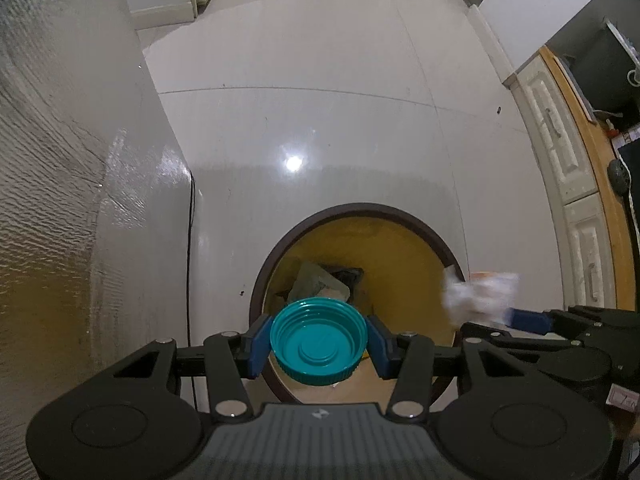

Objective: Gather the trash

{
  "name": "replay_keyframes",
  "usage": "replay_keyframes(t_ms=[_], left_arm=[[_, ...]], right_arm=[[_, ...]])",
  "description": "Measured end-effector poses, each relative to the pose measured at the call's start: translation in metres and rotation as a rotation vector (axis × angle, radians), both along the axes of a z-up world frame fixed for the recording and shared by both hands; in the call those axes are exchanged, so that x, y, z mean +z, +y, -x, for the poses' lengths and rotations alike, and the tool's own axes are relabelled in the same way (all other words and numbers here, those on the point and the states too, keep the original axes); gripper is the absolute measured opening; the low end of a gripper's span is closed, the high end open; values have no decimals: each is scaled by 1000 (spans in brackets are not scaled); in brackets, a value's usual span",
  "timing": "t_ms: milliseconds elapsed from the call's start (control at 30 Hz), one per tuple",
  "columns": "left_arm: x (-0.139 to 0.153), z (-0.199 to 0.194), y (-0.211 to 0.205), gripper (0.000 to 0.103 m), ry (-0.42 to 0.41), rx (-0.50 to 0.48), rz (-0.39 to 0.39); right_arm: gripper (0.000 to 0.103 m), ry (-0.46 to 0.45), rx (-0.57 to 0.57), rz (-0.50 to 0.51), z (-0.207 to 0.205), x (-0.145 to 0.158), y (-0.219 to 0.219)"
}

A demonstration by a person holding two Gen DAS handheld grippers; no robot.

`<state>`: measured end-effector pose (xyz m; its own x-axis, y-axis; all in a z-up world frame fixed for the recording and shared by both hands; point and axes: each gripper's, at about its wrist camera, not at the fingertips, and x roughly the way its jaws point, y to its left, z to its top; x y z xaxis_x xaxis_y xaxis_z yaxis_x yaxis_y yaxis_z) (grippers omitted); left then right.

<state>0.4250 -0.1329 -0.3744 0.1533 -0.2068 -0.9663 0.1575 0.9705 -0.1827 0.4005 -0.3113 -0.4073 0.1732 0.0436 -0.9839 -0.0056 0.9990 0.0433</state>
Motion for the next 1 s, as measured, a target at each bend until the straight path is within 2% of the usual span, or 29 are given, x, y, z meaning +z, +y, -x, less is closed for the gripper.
replay_keyframes(t_ms=[67,167,467,667,733,767,800,933,1000], left_arm=[[-4,-1,-4,50,9,-10,2],[-9,-1,-9,50,22,-25,6],[-22,4,-39,50,77,-81,39],[-35,12,-54,51,150,-117,68],[-37,14,-57,64,167,-120,77],[-37,16,-59,81,172,-123,77],[-38,17,-61,88,172,-130,72],[-39,19,-63,91,183,-138,31],[-38,20,-62,96,177,-133,1]], right_arm=[[57,10,-5,-7,-1,-2,-1],[60,21,2,0,1,-1,-4],[61,47,-25,11,5,-2,-26],[62,73,-34,11,13,-4,-39],[62,76,-38,11,16,-4,-42],[62,76,-41,9,17,-4,-43],[63,77,-44,6,18,-4,-45],[63,81,-47,2,21,-3,-48],[63,82,-47,-5,22,-1,-48]])
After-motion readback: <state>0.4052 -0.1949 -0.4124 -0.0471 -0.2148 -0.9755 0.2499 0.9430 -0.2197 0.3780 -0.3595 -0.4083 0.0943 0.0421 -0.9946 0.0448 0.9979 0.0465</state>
